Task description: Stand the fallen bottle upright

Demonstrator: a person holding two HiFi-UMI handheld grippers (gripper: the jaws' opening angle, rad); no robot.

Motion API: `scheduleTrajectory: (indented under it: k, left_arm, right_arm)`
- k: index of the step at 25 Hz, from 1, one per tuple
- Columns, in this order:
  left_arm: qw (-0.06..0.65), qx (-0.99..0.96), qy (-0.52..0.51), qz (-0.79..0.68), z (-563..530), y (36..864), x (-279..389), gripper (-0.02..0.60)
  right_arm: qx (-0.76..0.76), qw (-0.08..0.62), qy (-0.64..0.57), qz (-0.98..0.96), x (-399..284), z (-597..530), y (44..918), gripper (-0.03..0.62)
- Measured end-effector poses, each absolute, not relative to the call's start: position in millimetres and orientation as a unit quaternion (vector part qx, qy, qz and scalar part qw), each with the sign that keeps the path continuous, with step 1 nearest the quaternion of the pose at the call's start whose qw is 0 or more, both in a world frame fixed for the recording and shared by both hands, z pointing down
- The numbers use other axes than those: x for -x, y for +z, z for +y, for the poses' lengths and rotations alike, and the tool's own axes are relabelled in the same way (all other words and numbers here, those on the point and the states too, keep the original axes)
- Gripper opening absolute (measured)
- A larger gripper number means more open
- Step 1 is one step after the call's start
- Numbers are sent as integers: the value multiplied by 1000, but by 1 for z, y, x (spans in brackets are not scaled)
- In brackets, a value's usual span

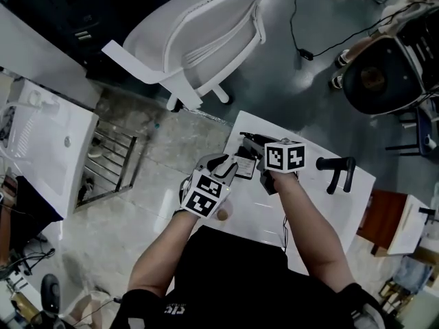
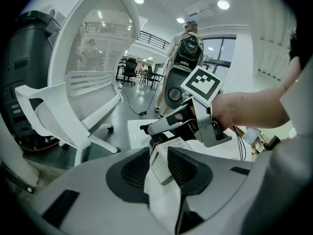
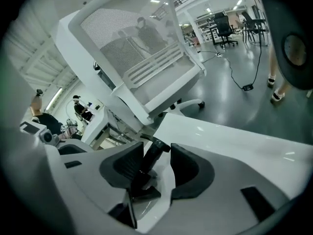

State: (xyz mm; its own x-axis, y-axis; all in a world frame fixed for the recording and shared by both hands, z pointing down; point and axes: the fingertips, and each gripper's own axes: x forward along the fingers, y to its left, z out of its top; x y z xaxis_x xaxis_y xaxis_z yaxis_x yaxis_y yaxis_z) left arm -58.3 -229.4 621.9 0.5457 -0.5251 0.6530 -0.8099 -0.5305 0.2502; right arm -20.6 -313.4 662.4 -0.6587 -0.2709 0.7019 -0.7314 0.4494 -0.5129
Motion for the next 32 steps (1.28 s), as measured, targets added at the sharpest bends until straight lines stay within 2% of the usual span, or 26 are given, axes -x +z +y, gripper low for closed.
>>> scheduleTrajectory:
  k: [8,11,12,13,20,25,32]
  left_arm:
    - [277,-832,259,-406,-225,619,55,126]
    - [278,-828,258,-414,-225,619,57,126]
    - [277,-825,258,-418,-227,619,60,126]
    - [277,-822,261,-423,-228,620,62,120]
    - [287,-818,258,-427,-234,624,68,120]
    - [285,-825,256,-415,-238,619,60,120]
    - [282,-832,264,-398,-232,617,47,130]
  right_arm:
    - [-300,325,334,-832,36,-319,665,175]
    - [-313,312,325,-836,35,-324,661,149]
    - [-322,307,321,-836,32,-327,659,123]
    - [-332,304,317,-835,28,-330,658,14]
    - [-345,276,367,-818,5,-330,659,17]
    - [-323,251,393,-823,14,-329,642,103]
    - [-288,302,399,-816,37,-329,645,140]
